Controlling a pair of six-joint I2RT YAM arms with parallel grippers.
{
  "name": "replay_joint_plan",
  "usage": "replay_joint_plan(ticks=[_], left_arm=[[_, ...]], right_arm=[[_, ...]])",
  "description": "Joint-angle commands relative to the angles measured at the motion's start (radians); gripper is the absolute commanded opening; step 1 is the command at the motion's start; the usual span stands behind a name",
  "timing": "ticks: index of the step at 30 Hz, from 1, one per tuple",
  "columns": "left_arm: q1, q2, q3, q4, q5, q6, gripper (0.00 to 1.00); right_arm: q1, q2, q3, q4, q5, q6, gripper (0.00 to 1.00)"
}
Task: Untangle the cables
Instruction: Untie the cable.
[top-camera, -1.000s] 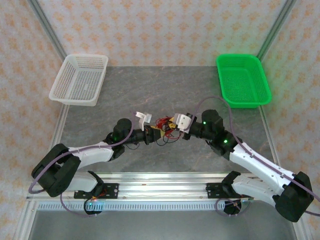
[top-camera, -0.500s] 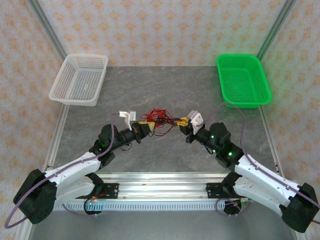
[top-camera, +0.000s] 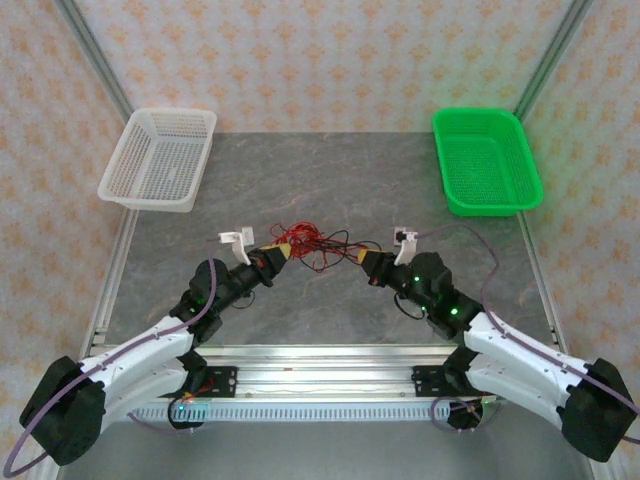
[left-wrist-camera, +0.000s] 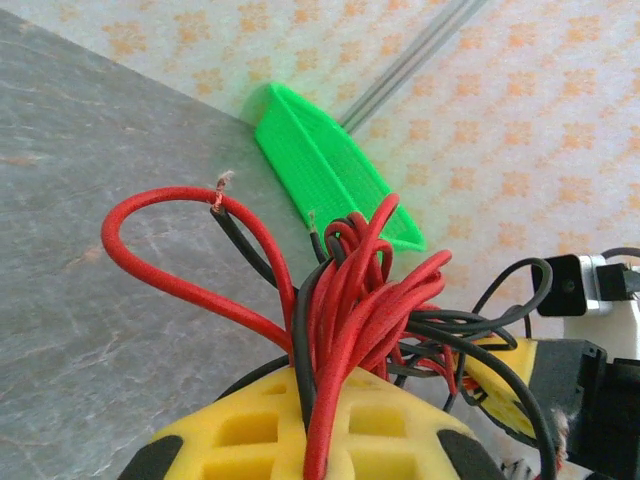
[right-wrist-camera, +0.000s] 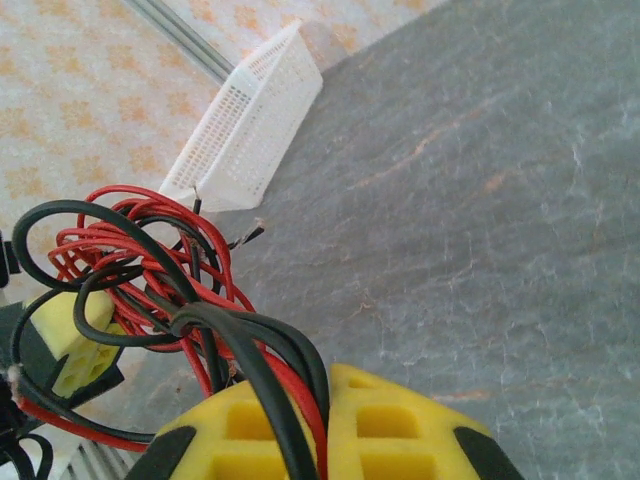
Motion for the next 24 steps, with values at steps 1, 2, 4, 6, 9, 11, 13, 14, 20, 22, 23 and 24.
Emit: replay_joint_plan(ticks=[1, 2, 4, 6, 9, 11, 13, 14, 20, 22, 23, 24], left_arm=[[0.042, -0.037, 0.036, -0.072, -0.222, 0.035, 0.0], [0.042, -0.041, 0.049, -0.114, -0.261, 0.043, 0.0], [0.041, -0.049, 0.065, -0.18, -0.329, 0.051, 0.0], [0.042, -0.058, 0.079, -0.241, -0.391, 0.053, 0.0], [0.042, -0.06, 0.096, -0.316, -0.461, 0.059, 0.01], [0.042, -0.055, 0.102, -0.356, -0.5, 0.061, 0.03], [0.041, -0.05, 0.098, -0.38, -0.528, 0.057, 0.07], [0.042, -0.046, 0.095, -0.392, -0.546, 0.047, 0.09], [0.041, -0.038, 0.055, -0.403, -0.558, 0.017, 0.26], [0.041, -0.038, 0.042, -0.396, -0.537, 0.012, 0.3], [0.041, -0.04, 0.034, -0.389, -0.522, 0.012, 0.32], [0.042, -0.04, 0.03, -0.383, -0.508, 0.012, 0.36]], right_arm=[[-0.036, 0.023, 0.053, -0.132, 0.087, 0.112, 0.0], [-0.041, 0.031, 0.064, -0.161, 0.089, 0.123, 0.0], [-0.054, 0.042, 0.075, -0.195, 0.09, 0.143, 0.0], [-0.066, 0.046, 0.073, -0.208, 0.095, 0.165, 0.0], [-0.084, 0.052, 0.06, -0.196, 0.101, 0.194, 0.0], [-0.088, 0.066, 0.05, -0.176, 0.104, 0.205, 0.0], [-0.09, 0.09, 0.035, -0.133, 0.1, 0.216, 0.0], [-0.09, 0.107, 0.023, -0.098, 0.099, 0.225, 0.0], [-0.09, 0.277, -0.055, 0.181, 0.021, 0.259, 0.0], [-0.09, 0.339, -0.061, 0.245, -0.012, 0.259, 0.0], [-0.09, 0.374, -0.061, 0.271, -0.028, 0.258, 0.0], [-0.09, 0.398, -0.061, 0.289, -0.042, 0.255, 0.0]])
